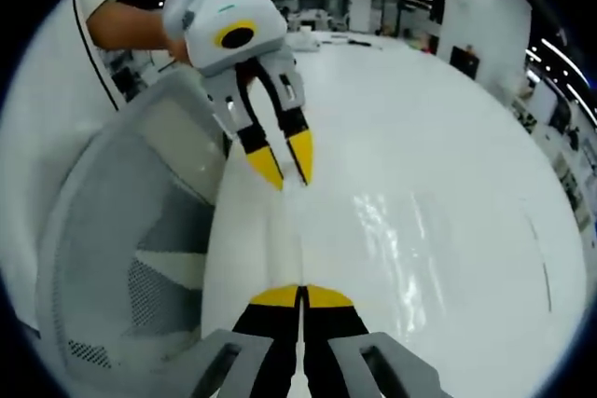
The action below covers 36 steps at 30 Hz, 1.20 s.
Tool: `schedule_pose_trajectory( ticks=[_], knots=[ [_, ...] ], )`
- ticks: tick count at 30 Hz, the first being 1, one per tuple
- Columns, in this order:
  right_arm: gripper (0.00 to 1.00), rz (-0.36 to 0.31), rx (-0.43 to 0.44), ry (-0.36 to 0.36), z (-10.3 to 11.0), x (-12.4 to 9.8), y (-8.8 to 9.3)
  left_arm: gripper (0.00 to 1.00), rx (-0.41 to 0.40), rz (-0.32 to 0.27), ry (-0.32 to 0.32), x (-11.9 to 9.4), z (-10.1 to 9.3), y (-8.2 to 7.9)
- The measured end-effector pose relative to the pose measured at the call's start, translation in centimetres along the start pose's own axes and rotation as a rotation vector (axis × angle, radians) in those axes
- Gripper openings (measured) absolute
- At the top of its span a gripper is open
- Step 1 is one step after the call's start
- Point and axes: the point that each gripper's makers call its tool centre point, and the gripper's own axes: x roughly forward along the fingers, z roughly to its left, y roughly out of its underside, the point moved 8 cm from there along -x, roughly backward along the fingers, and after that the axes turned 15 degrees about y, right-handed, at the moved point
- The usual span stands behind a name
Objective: Open the resealable bag by pulling the two sides of the seal apart until the entire bag opening is separated and visibly accessible.
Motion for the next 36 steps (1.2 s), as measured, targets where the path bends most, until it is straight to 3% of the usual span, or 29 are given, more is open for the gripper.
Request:
schedule_pose_trajectory(
  ticks=[8,21,26,36],
  knots=[
    [0.00,0.011,0.098,-0.016,-0.14,-0.02,0.02,0.06,0.063,0.032,0.010,0.03,-0.01,-0.10],
    [0.00,0.039,0.168,-0.038,0.26,0.38,0.14,0.06,0.078,0.085,0.052,0.35,-0.15,0.10],
    [0.00,0.043,0.209,-0.058,0.30,0.41,0.23,0.07,0.155,0.117,0.040,0.36,-0.42,0.22],
    [0.00,0.063,0.275,-0.083,0.67,0.45,0.39,0.04,0.140,0.122,0.049,0.34,-0.46,0.09]
  ],
)
